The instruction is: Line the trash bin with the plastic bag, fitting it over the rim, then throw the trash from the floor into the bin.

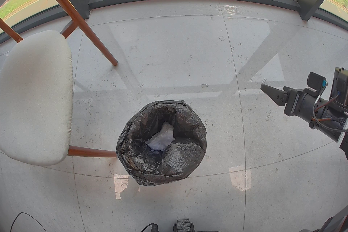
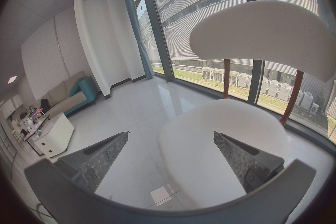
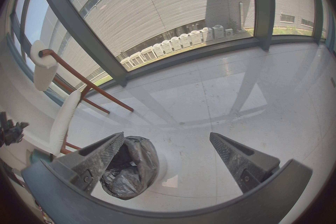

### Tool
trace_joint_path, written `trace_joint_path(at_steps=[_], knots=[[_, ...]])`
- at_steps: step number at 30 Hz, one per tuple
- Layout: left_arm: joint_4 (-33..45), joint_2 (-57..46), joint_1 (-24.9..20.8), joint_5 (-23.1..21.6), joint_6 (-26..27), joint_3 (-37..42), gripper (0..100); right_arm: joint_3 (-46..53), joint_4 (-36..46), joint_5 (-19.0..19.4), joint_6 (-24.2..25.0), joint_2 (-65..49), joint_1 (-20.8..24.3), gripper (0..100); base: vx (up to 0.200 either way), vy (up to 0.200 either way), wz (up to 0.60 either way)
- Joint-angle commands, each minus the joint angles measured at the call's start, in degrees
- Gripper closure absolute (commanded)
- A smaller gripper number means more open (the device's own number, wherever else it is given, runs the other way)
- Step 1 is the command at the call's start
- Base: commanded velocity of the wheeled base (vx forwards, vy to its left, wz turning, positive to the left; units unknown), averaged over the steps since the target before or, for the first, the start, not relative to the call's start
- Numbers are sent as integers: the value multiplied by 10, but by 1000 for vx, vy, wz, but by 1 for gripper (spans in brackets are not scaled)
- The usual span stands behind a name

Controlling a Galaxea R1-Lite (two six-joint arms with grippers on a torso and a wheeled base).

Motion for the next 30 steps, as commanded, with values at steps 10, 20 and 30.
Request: trace_joint_path(at_steps=[10,20,30], knots=[[148,-355,13,-219,87,151,0,145,-4,-4,-6,-145,-134,0,0,0,0],[12,-354,12,-651,234,247,0,233,-3,-7,-4,-328,-237,0,0,0,0],[-106,-355,13,-676,340,282,0,357,19,-7,-78,-502,-246,0,0,0,0]])
